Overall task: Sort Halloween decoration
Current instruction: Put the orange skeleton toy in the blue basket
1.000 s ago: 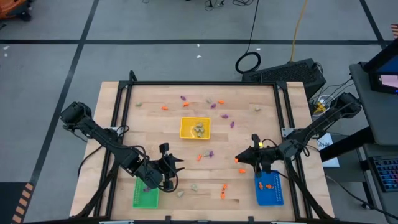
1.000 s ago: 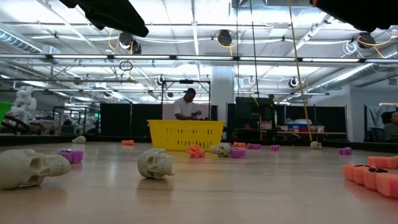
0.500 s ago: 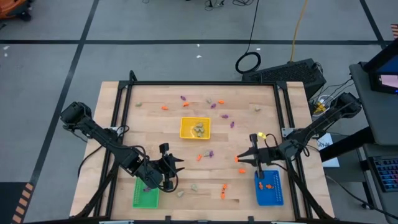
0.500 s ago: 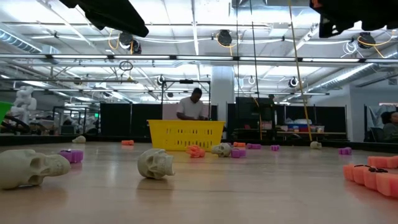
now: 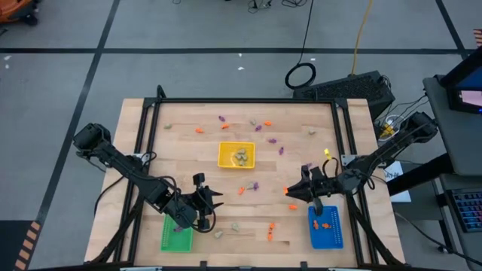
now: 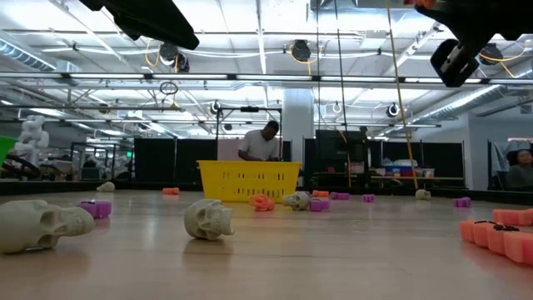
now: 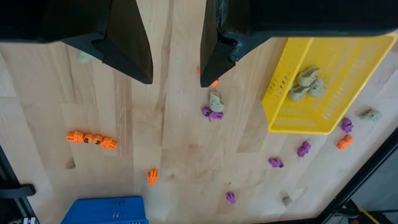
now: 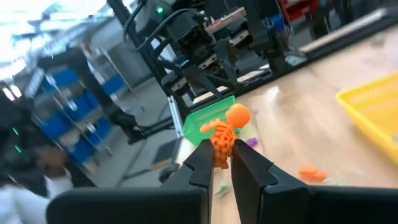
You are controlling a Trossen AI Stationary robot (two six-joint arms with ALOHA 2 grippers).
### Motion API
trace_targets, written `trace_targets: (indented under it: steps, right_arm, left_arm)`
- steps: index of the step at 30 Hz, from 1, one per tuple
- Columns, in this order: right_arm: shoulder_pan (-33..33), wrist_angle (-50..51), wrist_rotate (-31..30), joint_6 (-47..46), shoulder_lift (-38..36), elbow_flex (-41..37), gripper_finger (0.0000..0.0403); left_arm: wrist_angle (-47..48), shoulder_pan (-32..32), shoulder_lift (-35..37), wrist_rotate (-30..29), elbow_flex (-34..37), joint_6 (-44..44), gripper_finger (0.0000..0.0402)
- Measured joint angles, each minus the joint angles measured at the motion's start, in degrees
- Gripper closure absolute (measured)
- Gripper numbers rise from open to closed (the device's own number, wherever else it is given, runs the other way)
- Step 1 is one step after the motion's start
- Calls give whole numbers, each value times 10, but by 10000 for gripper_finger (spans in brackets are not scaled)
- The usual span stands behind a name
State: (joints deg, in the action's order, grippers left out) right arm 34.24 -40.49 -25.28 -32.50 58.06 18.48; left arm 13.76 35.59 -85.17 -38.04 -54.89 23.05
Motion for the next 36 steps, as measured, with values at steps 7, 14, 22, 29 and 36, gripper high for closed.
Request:
trace_targets:
  steps: [7, 14, 22, 29, 36]
  right_arm:
    - [0, 0, 0, -56, 0, 0, 378]
    - [0, 0, 0, -5, 0, 0, 378]
    - [0, 0, 0, 108, 0, 0, 378]
    - [0, 1, 0, 187, 0, 0, 378]
    - [0, 2, 0, 187, 0, 0, 378]
  left_arm:
    - [0, 0, 0, 0, 0, 0, 270]
    - [0, 0, 0, 0, 0, 0, 270]
    - [0, 0, 0, 0, 0, 0, 270]
    - [0, 0, 0, 0, 0, 0, 270]
    - [0, 0, 0, 0, 0, 0, 270]
